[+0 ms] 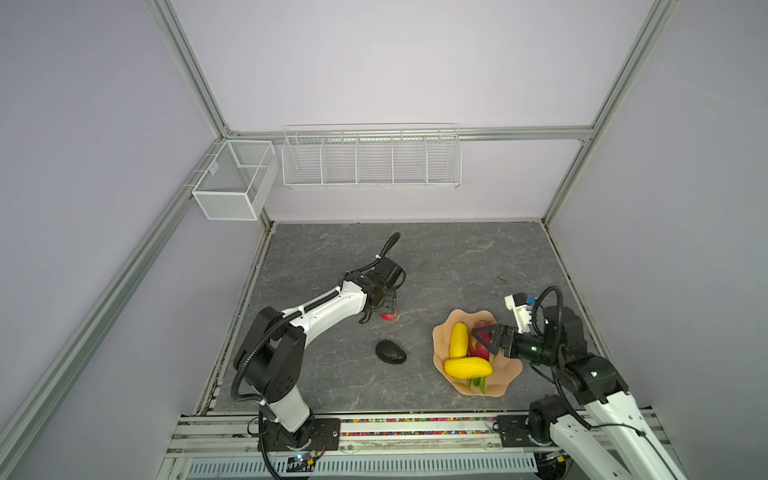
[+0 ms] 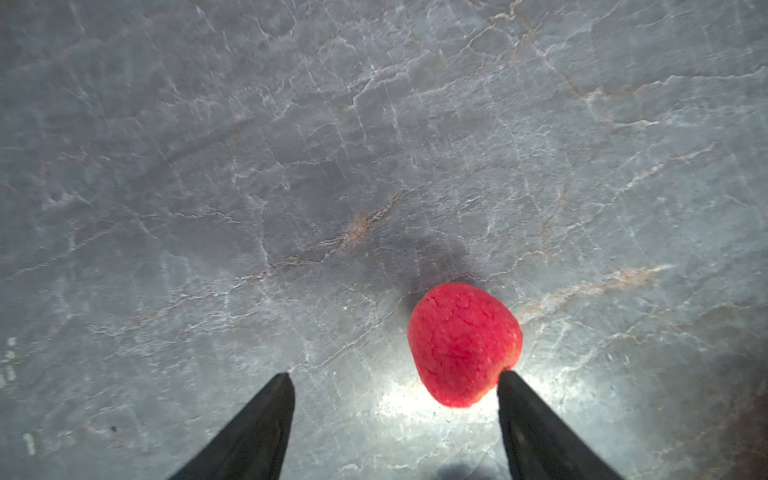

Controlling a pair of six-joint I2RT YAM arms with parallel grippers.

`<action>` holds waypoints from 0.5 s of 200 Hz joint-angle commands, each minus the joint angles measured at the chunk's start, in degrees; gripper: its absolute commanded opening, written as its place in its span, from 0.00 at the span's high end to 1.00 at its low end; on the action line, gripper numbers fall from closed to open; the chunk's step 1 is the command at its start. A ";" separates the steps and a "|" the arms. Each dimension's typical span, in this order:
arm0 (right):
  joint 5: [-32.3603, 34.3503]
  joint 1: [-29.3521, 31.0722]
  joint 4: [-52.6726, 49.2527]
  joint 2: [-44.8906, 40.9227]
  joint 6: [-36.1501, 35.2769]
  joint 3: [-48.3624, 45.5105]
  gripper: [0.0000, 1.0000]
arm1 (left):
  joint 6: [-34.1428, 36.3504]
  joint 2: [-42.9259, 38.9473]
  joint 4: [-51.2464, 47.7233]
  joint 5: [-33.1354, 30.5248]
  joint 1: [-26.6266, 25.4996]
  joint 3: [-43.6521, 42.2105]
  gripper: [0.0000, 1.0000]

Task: Place and organize the fake fruits in the fruit bowl
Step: 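Move the left gripper to the small red apple and grasp it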

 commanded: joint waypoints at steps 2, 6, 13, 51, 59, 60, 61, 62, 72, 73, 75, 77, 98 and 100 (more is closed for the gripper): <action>0.75 2.14 2.47 0.60 -1.52 0.96 0.12 | -3.08 1.50 2.61 4.78 0.42 -0.14 0.23; 1.10 2.43 2.59 0.67 -1.43 0.77 0.12 | -3.16 1.86 2.79 4.98 0.42 -0.07 0.23; 1.58 2.82 2.80 0.68 -1.21 0.52 0.12 | -3.10 2.48 3.19 5.46 0.50 0.13 0.23; 1.73 3.62 4.15 1.54 -0.17 -0.64 0.12 | -3.41 4.66 6.02 8.26 0.58 0.10 0.24; 1.90 3.71 3.98 1.65 -0.24 -0.64 0.12 | -3.80 5.23 5.96 8.30 0.64 0.28 0.24; 1.90 3.71 3.97 1.65 -0.26 -0.69 0.12 | -3.83 5.34 5.95 8.30 0.66 0.29 0.24; 1.95 3.67 3.92 1.66 -0.27 -0.71 0.12 | -3.94 5.44 5.86 8.34 0.67 0.30 0.24; 1.93 3.69 3.90 1.70 -0.28 -0.63 0.12 | -3.95 5.53 5.81 8.40 0.67 0.30 0.24; 2.05 3.79 3.72 1.74 -0.29 -0.55 0.12 | -4.42 6.45 5.63 8.50 0.85 0.39 0.25; 2.07 3.80 3.71 1.74 -0.33 -0.55 0.12 | -4.45 6.52 5.65 8.53 0.85 0.40 0.25; 2.08 3.80 3.70 1.68 -0.29 -0.55 0.12 | -4.48 6.77 5.71 8.57 0.85 0.40 0.25; 2.08 3.78 3.70 1.66 -0.28 -0.55 0.12 | -4.53 6.88 5.75 8.65 0.81 0.40 0.25; 2.34 3.93 3.61 1.49 -0.19 -0.64 0.12 | -4.97 7.80 7.33 9.46 0.86 -0.41 0.28; 2.34 3.94 3.57 1.48 -0.19 -0.62 0.12 | -5.00 7.81 7.45 9.51 0.86 -0.51 0.28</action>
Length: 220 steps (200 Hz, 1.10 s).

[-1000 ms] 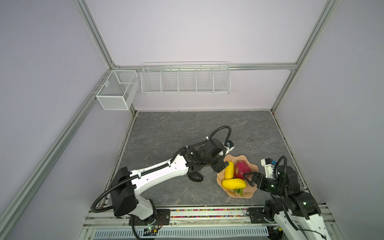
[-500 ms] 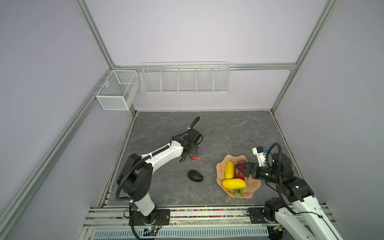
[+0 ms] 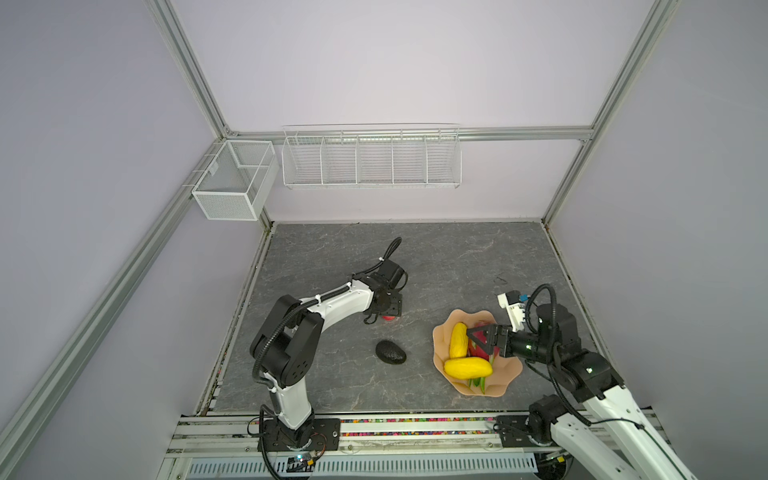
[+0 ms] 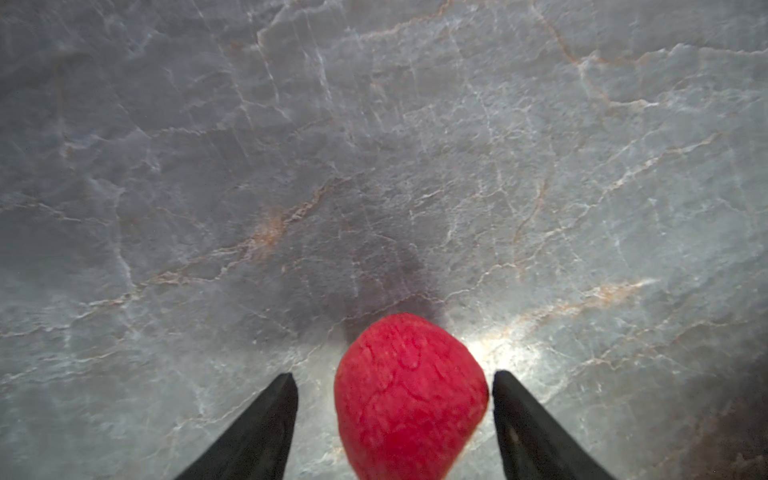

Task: Place and organize the fake fruits in the fruit bowl
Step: 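Move the left gripper to the small red apple and grasp it, then carry the red apple into the bowl and release it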

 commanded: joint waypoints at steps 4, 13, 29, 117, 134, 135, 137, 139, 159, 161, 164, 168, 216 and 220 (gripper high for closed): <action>0.69 0.50 0.80 -0.07 -0.02 -0.67 0.12 | -2.00 1.25 2.19 1.61 0.35 -0.55 0.29; 0.77 0.50 0.61 -0.07 -0.01 -0.66 0.12 | -2.13 1.31 2.34 1.79 0.35 -0.63 0.32; 0.94 0.52 0.42 -0.16 0.00 -0.74 0.12 | -2.33 1.08 2.02 1.94 0.35 -0.45 0.40; 2.71 0.67 -0.51 -4.11 5.01 -5.23 0.11 | -2.50 -9.07 -5.21 3.32 -6.38 3.75 0.53; 4.42 0.65 -3.00 -5.95 5.78 -6.15 0.11 | -2.42 -9.49 -5.58 5.17 -9.77 5.99 0.53; 4.53 0.66 -3.15 -6.09 5.83 -6.17 0.11 | -2.33 -9.48 -5.50 5.41 -9.98 6.08 0.53; 4.74 0.65 -3.48 -6.28 5.90 -6.24 0.11 | -2.37 -9.48 -5.37 5.81 -10.40 6.33 0.53; 4.97 0.63 -3.82 -6.52 5.95 -6.32 0.12 | -2.34 -9.39 -5.38 6.18 -10.73 6.59 0.53; 6.57 0.71 -6.69 -8.77 6.02 -6.12 0.11 | -2.46 -8.15 -6.51 5.93 -15.19 10.42 0.53; 6.75 0.68 -6.89 -9.01 6.00 -6.07 0.11 | -2.41 -7.94 -6.66 5.98 -15.60 10.88 0.54; 6.94 0.68 -7.16 -9.38 6.04 -5.99 0.11 | -2.27 -7.54 -6.99 6.10 -16.23 11.59 0.53; 7.17 0.67 -7.60 -9.85 5.98 -5.88 0.11 | -2.05 -6.97 -7.43 6.37 -16.86 12.52 0.53; 7.80 0.52 -11.00 -12.07 5.78 -4.71 0.11 | 2.66 3.62 -14.43 5.86 -23.63 23.05 0.53; 7.84 0.54 -11.21 -12.36 5.72 -4.63 0.11 | 2.75 4.52 -15.02 5.37 -24.07 23.64 0.53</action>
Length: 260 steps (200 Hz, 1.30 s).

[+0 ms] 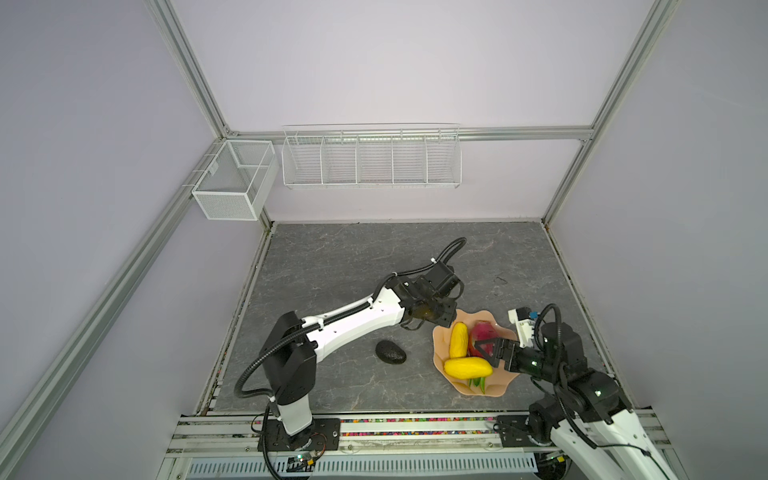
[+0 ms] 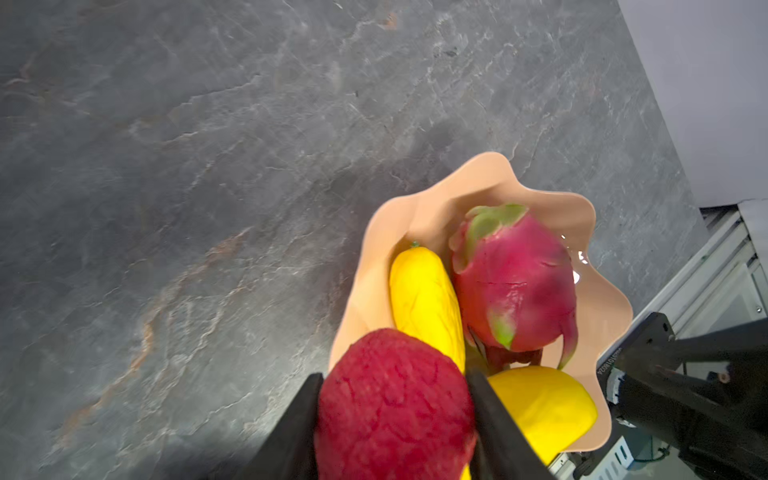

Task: Place and organize the fake fruits in the fruit bowl
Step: 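Carry the red apple into the bowl and release it, then move the left gripper to the black avocado and grasp it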

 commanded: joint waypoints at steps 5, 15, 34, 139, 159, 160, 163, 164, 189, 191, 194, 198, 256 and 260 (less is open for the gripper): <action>1.18 0.18 -3.09 -1.61 0.73 0.89 0.11 | 2.37 5.98 -7.28 -1.71 -2.82 4.55 0.53; 1.65 0.19 -3.64 -2.43 0.76 0.99 0.11 | 2.34 7.62 -8.37 -2.46 -3.54 5.88 0.53; 2.29 0.22 -4.45 -3.51 0.68 1.33 0.11 | 2.53 9.72 -9.52 -3.25 -4.59 7.43 0.53; 1.58 0.26 -1.82 -1.61 0.38 1.15 0.11 | 4.17 11.29 -11.97 -5.91 -5.97 7.94 0.35; 1.30 0.23 -1.10 -0.95 0.36 1.06 0.11 | 4.48 10.33 -11.87 -6.01 -6.00 8.28 0.33; 1.31 0.20 -1.04 -0.93 0.37 1.03 0.11 | 4.53 10.30 -11.88 -6.03 -5.99 8.32 0.33; 1.27 0.22 -0.93 -0.81 0.37 1.03 0.11 | 4.61 10.22 -11.95 -6.15 -6.04 8.48 0.33; 1.29 0.24 -0.91 -0.81 0.38 1.06 0.11 | 4.59 10.16 -12.00 -6.14 -6.05 8.51 0.33; 1.05 0.24 -0.06 0.01 -0.08 1.23 0.11 | 4.67 7.35 -13.02 -8.04 -6.07 8.96 0.33; 0.98 0.26 0.01 0.10 -0.24 1.26 0.11 | 4.62 6.92 -13.08 -8.32 -6.00 8.96 0.33; 0.96 0.25 0.07 0.29 -0.51 1.33 0.11 | 4.47 6.18 -13.32 -8.86 -6.01 8.82 0.33; 0.84 0.23 0.19 0.58 -0.85 1.38 0.11 | 4.28 5.15 -13.47 -9.61 -6.06 8.49 0.33; -4.02 0.41 4.83 4.31 -6.85 5.87 0.12 | -13.56 -12.42 -18.18 -28.33 -3.52 -5.78 0.28; -4.96 0.50 5.56 4.95 -7.05 5.95 0.12 | -15.86 -13.54 -18.39 -28.61 -2.77 -7.37 0.28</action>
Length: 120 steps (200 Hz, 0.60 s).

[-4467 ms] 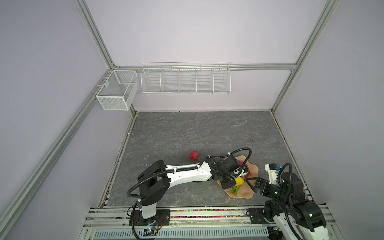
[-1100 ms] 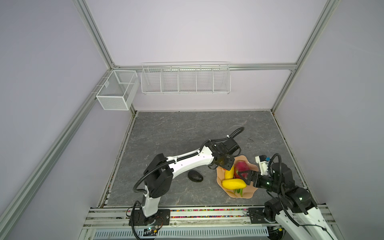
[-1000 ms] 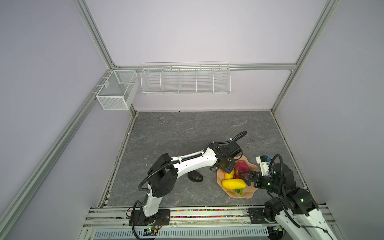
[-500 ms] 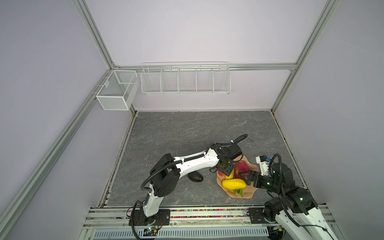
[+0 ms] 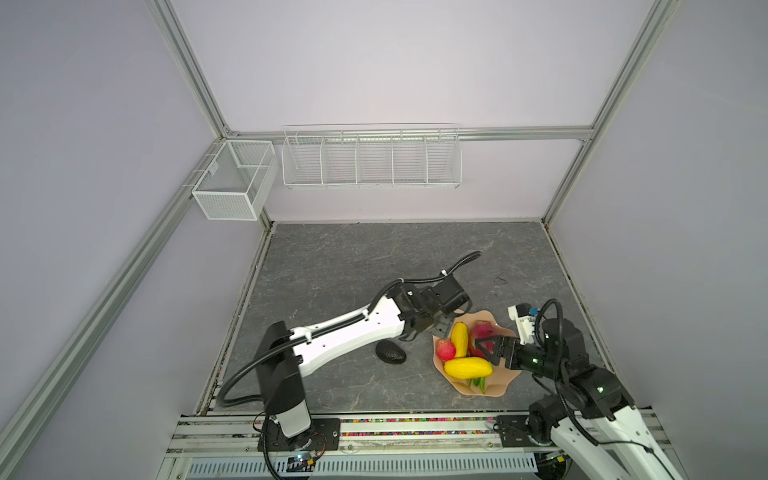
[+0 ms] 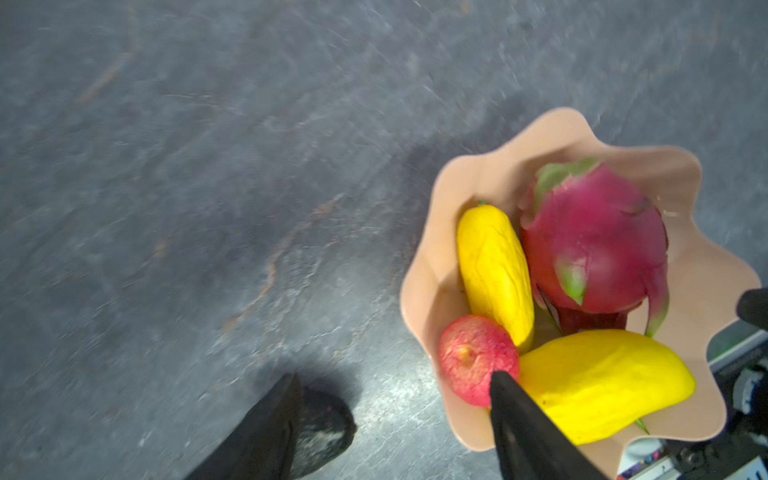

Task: Place and organize the fake fruits in the fruit bowl
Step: 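Move the left gripper to the black avocado and grasp it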

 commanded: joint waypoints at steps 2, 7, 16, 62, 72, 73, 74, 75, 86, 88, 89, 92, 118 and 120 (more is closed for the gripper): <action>-4.96 0.52 5.51 2.47 -3.25 2.35 0.12 | -13.32 -5.44 -5.31 -8.89 2.75 -7.70 0.28; -6.09 0.67 6.49 3.26 -3.41 2.43 0.12 | -16.47 -7.00 -5.02 -8.64 3.80 -9.93 0.28; -7.82 1.15 8.22 4.74 -3.81 2.52 0.12 | -21.90 -9.90 -3.71 -7.78 5.36 -14.89 0.29; -10.43 5.85 15.44 7.86 -5.04 2.13 0.12 | -47.08 -25.62 16.90 3.96 7.55 -42.86 0.30; -10.48 6.75 15.82 8.81 -5.56 2.44 0.12 | -52.23 -27.54 20.65 6.25 7.55 -47.74 0.30; -10.50 6.80 15.82 8.91 -5.58 2.44 0.12 | -52.69 -27.73 21.00 6.46 7.55 -48.26 0.30; -10.52 6.92 15.87 9.00 -5.63 2.45 0.12 | -53.09 -27.87 21.30 6.56 7.55 -48.69 0.30; -10.53 7.02 15.89 9.13 -5.70 2.45 0.12 | -53.43 -27.98 21.59 6.61 7.59 -49.03 0.30; -10.32 7.63 16.62 9.75 -5.94 2.23 0.12 | -55.47 -29.16 24.76 7.51 7.62 -52.24 0.30; -10.24 7.82 16.79 9.78 -5.94 2.13 0.12 | -55.51 -29.37 25.19 7.49 7.61 -52.45 0.30; -10.21 7.86 16.88 9.83 -5.94 2.07 0.12 | -55.51 -29.44 25.33 7.42 7.62 -52.54 0.30; -10.11 7.90 17.14 9.86 -5.94 1.86 0.12 | -55.60 -29.57 25.51 7.25 7.64 -52.70 0.29; -10.04 8.39 18.64 10.33 -5.32 0.52 0.12 | -53.47 -29.76 22.57 4.94 7.55 -49.09 0.27; -10.04 8.40 18.70 10.37 -5.33 0.45 0.12 | -53.23 -29.66 22.46 4.82 7.55 -48.78 0.27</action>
